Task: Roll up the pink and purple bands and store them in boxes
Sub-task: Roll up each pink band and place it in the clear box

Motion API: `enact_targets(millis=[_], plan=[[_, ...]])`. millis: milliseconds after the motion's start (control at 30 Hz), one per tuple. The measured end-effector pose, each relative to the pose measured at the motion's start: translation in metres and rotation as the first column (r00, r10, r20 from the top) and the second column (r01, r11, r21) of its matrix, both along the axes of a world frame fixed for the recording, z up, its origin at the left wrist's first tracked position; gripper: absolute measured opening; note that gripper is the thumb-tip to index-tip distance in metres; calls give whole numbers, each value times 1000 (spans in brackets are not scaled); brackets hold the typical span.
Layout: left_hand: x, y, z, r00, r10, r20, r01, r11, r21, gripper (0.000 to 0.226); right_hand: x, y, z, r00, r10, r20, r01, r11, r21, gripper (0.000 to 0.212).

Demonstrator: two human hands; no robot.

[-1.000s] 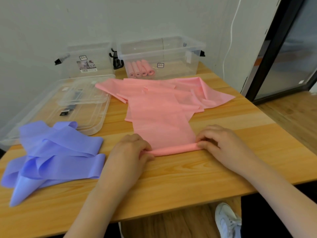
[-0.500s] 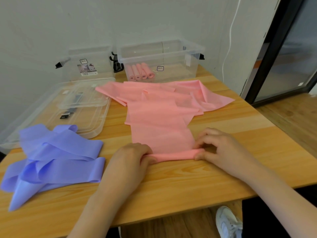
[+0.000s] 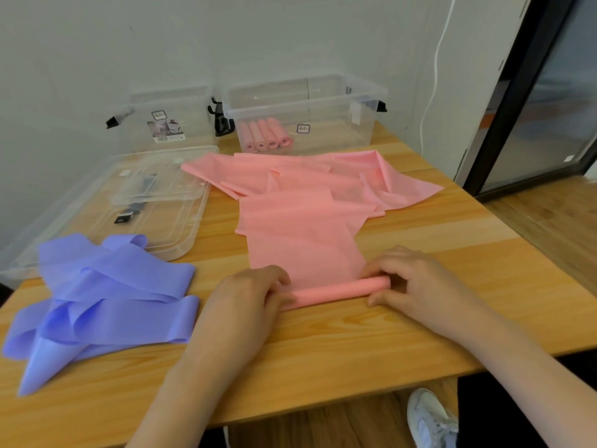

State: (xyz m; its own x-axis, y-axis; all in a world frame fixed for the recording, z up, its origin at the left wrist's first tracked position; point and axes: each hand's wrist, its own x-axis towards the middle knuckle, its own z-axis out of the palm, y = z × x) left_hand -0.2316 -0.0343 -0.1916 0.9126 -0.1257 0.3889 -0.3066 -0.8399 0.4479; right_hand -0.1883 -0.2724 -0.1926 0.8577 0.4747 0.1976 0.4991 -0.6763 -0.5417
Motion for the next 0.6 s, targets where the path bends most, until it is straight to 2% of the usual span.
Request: enact_targets(millis=[67, 167, 300, 400, 467, 533, 600], plan=[[-1, 0, 1, 1000, 8, -19, -9, 1000, -26, 19, -1, 0, 0, 998, -62, 15, 62, 997, 39, 28], [-1, 1, 0, 995, -69, -67, 71, 997, 27, 31, 1, -2, -1, 996, -73, 47, 71, 996, 51, 28], [3, 5, -2, 994, -92, -53, 96, 992, 86, 24, 0, -1, 0, 999, 3, 50, -4, 1000, 5, 11], [0, 1, 2, 996, -80, -28, 82, 993, 80, 32, -2, -1, 1, 999, -10, 45, 9, 1000, 11, 24], [-2, 0, 3, 999, -39, -26, 40, 999, 32, 24, -1, -1, 1, 998, -36, 55, 34, 999, 29, 29], [-4, 1, 4, 997, -48, -57, 50, 999, 20, 33, 1, -2, -1, 996, -50, 67, 47, 998, 39, 20], [0, 2, 1, 992, -99, -75, 105, 991, 81, 40, 2, -3, -3, 996, -30, 84, 28, 999, 32, 5]])
